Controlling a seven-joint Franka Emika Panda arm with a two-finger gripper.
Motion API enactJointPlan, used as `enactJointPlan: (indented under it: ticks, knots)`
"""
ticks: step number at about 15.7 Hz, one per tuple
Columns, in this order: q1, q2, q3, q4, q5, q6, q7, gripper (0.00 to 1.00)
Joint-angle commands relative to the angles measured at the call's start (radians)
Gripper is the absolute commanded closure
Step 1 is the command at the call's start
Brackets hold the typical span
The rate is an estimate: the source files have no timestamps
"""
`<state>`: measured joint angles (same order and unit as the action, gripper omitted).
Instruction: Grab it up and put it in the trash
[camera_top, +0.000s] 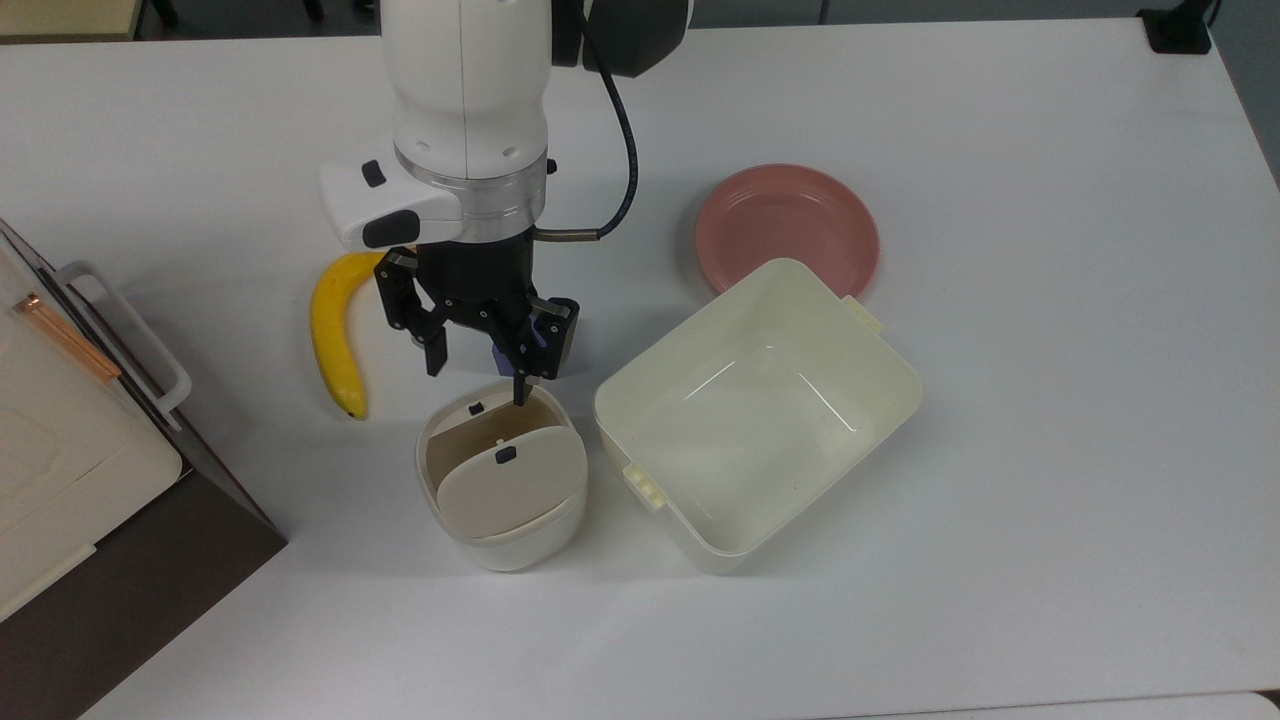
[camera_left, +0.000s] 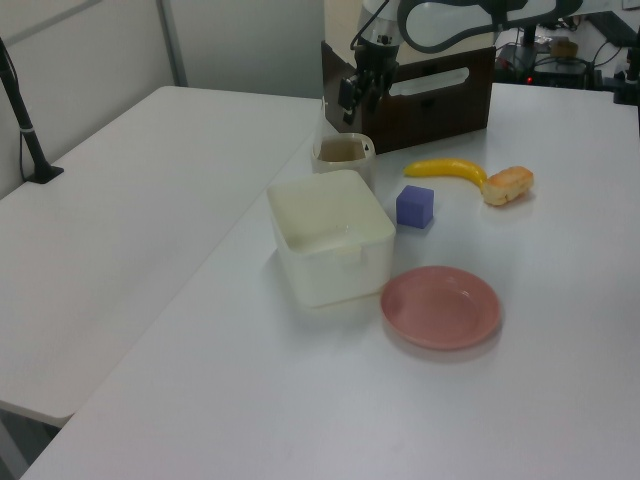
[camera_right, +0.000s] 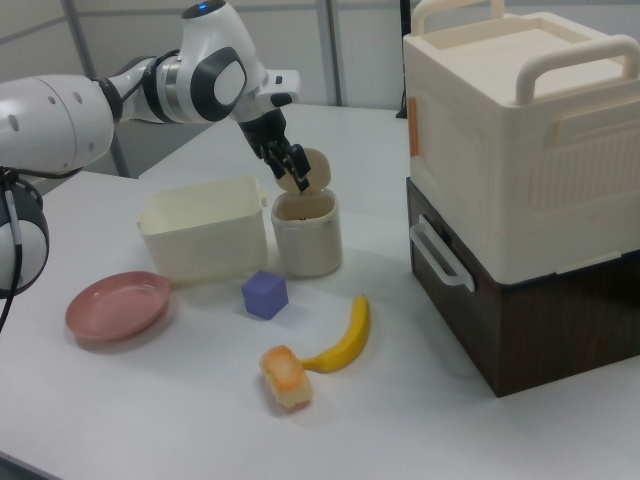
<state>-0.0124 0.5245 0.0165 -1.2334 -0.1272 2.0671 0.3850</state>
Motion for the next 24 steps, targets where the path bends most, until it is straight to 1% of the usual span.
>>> enactJointPlan:
  ticks: [1,2,5,7,9,11,13,15,18,19,22,24]
  knots:
    - [-0.004,-0.003,-0.001,0.011,-0.022,0.001,0.009,0.0]
    - [-0.02,-0.011,0.0,0.009,-0.019,-0.019,-0.029,0.0]
    - [-0.023,-0.038,0.002,0.009,-0.014,-0.189,-0.271,0.0]
    - [-0.023,-0.05,0.002,0.008,-0.014,-0.235,-0.403,0.0]
    - [-0.023,-0.061,0.002,0.009,-0.014,-0.292,-0.503,0.0]
    - [-0.026,-0.078,0.0,0.009,-0.011,-0.335,-0.558,0.0]
    - [-0.037,-0.103,-0.004,0.008,-0.005,-0.363,-0.575,0.0]
    - [-0.055,-0.132,-0.007,0.009,0.02,-0.415,-0.581,0.0]
    - [-0.112,-0.205,-0.009,0.0,0.102,-0.453,-0.54,0.0]
    - [-0.129,-0.23,-0.006,-0.009,0.106,-0.459,-0.535,0.0]
    - [-0.147,-0.323,-0.003,-0.098,0.106,-0.479,-0.508,0.0]
    - [-0.156,-0.368,-0.007,-0.129,0.11,-0.479,-0.476,0.0]
